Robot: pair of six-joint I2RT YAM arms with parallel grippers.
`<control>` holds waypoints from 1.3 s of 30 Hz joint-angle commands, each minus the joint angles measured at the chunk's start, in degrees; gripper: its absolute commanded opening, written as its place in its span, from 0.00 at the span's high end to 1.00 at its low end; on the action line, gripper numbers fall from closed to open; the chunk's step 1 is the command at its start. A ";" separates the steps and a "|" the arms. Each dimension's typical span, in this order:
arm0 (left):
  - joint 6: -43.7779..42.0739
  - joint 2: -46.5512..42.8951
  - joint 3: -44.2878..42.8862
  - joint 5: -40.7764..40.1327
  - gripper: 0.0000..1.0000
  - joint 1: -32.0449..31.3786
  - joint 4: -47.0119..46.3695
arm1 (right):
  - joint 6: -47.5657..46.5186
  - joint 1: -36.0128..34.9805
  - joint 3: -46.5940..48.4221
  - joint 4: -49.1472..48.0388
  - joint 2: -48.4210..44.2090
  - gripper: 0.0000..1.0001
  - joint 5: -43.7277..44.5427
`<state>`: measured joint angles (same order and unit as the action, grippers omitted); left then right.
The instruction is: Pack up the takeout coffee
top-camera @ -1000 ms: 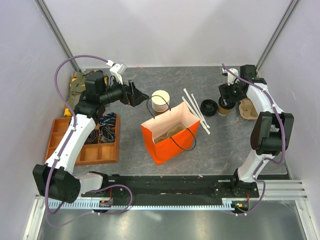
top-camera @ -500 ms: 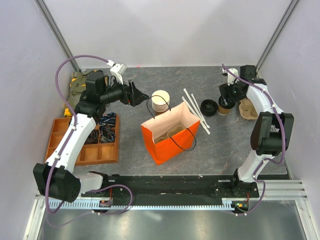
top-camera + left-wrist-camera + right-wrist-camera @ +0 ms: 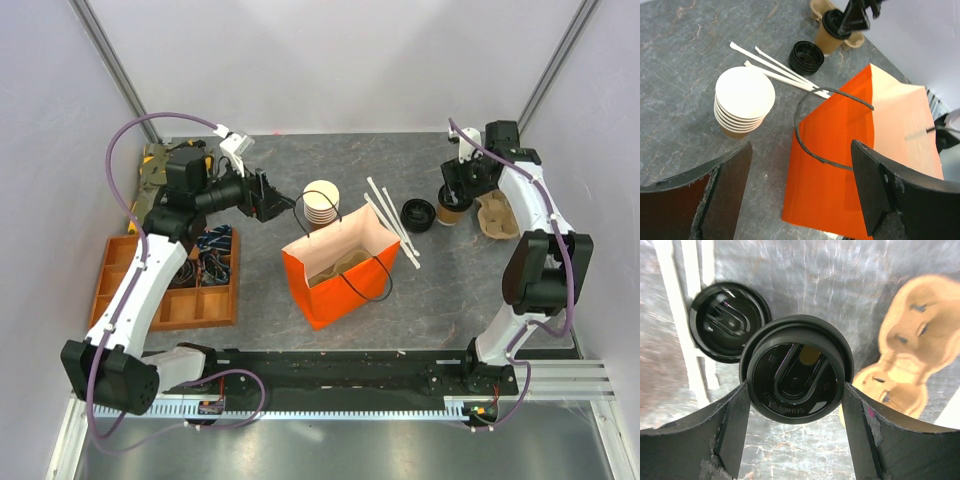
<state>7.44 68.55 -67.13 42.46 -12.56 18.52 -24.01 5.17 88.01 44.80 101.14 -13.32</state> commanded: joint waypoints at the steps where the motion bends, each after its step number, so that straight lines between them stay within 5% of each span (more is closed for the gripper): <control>1: -6.38 -2.55 -2.47 3.16 0.13 0.43 4.41 | 1.86 0.28 8.13 4.77 -5.34 0.44 -4.87; 8: -9.90 3.07 -9.76 7.46 0.12 0.43 10.83 | 4.49 0.28 16.92 12.24 -8.41 0.47 -10.67; 20: -0.33 12.47 -13.38 13.61 0.11 1.75 9.52 | 8.27 -1.65 21.24 17.43 -17.20 0.52 -19.81; 30: 5.03 8.89 -6.62 18.19 0.43 1.40 7.49 | 11.35 -7.19 22.12 16.73 -19.93 0.54 -21.57; 39: 12.16 0.36 6.56 13.88 0.51 -0.89 0.64 | 12.93 -11.32 24.57 16.55 -20.11 0.55 -21.93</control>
<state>15.35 73.17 -63.77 56.99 -12.40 24.32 -12.80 -4.71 108.68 61.98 82.43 -34.04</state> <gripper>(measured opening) 0.522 0.758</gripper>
